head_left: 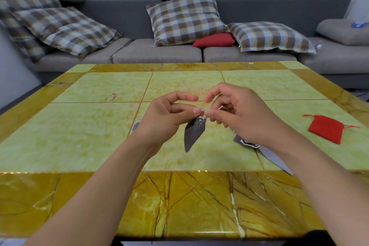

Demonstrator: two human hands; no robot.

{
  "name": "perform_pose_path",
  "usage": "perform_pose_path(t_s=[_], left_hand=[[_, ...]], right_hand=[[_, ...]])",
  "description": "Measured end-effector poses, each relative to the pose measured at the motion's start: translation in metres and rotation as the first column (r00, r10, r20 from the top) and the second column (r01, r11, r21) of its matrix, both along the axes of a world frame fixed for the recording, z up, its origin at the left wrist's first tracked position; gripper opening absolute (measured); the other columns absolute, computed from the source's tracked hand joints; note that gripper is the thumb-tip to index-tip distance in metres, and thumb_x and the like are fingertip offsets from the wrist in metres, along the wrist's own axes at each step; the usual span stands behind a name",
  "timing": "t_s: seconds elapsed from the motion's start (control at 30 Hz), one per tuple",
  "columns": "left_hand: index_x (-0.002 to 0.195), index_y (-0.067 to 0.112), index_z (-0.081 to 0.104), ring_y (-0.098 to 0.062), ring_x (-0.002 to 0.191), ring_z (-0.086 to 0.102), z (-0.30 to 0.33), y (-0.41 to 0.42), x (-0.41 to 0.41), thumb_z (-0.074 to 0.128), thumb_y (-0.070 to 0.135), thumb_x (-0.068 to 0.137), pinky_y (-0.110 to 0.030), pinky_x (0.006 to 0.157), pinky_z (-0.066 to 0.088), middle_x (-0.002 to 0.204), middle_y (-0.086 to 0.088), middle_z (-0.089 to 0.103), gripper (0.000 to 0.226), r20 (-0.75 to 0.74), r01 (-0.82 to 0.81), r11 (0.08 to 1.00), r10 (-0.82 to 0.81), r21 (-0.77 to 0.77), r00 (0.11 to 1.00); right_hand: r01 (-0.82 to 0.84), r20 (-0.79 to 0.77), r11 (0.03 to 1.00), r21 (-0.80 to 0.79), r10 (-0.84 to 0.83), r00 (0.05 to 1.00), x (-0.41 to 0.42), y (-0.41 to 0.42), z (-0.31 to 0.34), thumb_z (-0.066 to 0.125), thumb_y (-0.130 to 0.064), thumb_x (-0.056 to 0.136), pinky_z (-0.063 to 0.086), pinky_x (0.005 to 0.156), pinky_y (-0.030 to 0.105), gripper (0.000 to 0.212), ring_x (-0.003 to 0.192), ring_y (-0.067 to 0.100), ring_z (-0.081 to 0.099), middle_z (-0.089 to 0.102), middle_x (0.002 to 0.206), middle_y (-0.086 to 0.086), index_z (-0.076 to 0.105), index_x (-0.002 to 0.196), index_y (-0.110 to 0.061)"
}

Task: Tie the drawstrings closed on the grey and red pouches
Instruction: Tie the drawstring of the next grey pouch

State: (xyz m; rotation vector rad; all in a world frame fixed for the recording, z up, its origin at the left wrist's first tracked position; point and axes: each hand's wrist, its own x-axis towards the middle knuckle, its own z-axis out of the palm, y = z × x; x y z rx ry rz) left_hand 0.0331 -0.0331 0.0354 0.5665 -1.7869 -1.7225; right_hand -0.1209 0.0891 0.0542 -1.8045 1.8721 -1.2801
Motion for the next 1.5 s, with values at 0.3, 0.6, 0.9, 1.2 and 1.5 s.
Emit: perform_pose_path(t_s=[0.3, 0.6, 0.9, 1.2, 1.5], left_hand=[[0.102, 0.011, 0.063, -0.021, 0.076, 0.075, -0.005, 0.008, -0.003, 0.077, 0.007, 0.084, -0.032, 0.07, 0.059, 0.076, -0.005, 0.077, 0.023, 0.133, -0.007, 0.942, 0.055, -0.336, 0.99], [0.113, 0.007, 0.059, -0.027, 0.086, 0.075, -0.002, 0.01, 0.0, 0.07, 0.0, 0.086, -0.03, 0.079, 0.058, 0.087, -0.011, 0.078, 0.03, 0.036, 0.136, 0.96, -0.131, -0.247, 0.991], [0.107, 0.005, 0.058, -0.027, 0.091, 0.074, 0.004, 0.017, 0.0, 0.067, -0.003, 0.086, -0.025, 0.078, 0.055, 0.091, -0.016, 0.077, 0.024, -0.107, 0.185, 0.972, -0.202, -0.148, 0.974], [0.107, 0.007, 0.065, -0.014, 0.079, 0.075, 0.001, 0.021, -0.005, 0.073, 0.005, 0.082, -0.02, 0.076, 0.055, 0.08, -0.005, 0.078, 0.027, -0.155, -0.049, 0.974, 0.015, -0.22, 0.988], [0.097, 0.014, 0.079, -0.003, 0.078, 0.072, -0.005, 0.024, -0.01, 0.074, 0.015, 0.086, -0.017, 0.072, 0.055, 0.084, 0.008, 0.077, 0.012, -0.095, -0.258, 0.868, 0.241, -0.425, 0.966]], right_hand=[[-0.014, -0.255, 0.998, -0.068, -0.004, 0.967, 0.012, 0.002, 0.002, 0.079, -0.006, 0.079, 0.051, 0.071, 0.016, 0.013, 0.074, 0.003, 0.068, 0.075, 0.076, -0.009, 0.08, 0.083, -0.018], [0.001, 0.168, 0.999, -0.053, 0.007, 0.986, 0.002, 0.003, 0.002, 0.083, -0.005, 0.072, 0.054, 0.065, 0.021, 0.01, 0.068, 0.011, 0.07, 0.075, 0.072, 0.0, 0.08, 0.08, -0.012], [-0.111, 0.729, 0.989, 0.095, 0.007, 0.685, -0.006, 0.002, -0.001, 0.074, -0.011, 0.07, 0.055, 0.058, 0.02, 0.02, 0.061, 0.014, 0.064, 0.071, 0.074, 0.009, 0.074, 0.088, -0.002], [0.058, 0.57, 0.998, 0.032, -0.066, 0.819, 0.004, -0.007, -0.007, 0.074, -0.013, 0.081, 0.049, 0.056, 0.023, 0.01, 0.061, 0.016, 0.06, 0.071, 0.07, 0.009, 0.072, 0.085, -0.004], [0.037, 0.635, 0.993, 0.111, -0.099, 0.766, 0.003, -0.006, -0.01, 0.068, -0.013, 0.09, 0.044, 0.055, 0.019, 0.012, 0.062, 0.011, 0.052, 0.067, 0.078, 0.011, 0.075, 0.089, -0.003]])
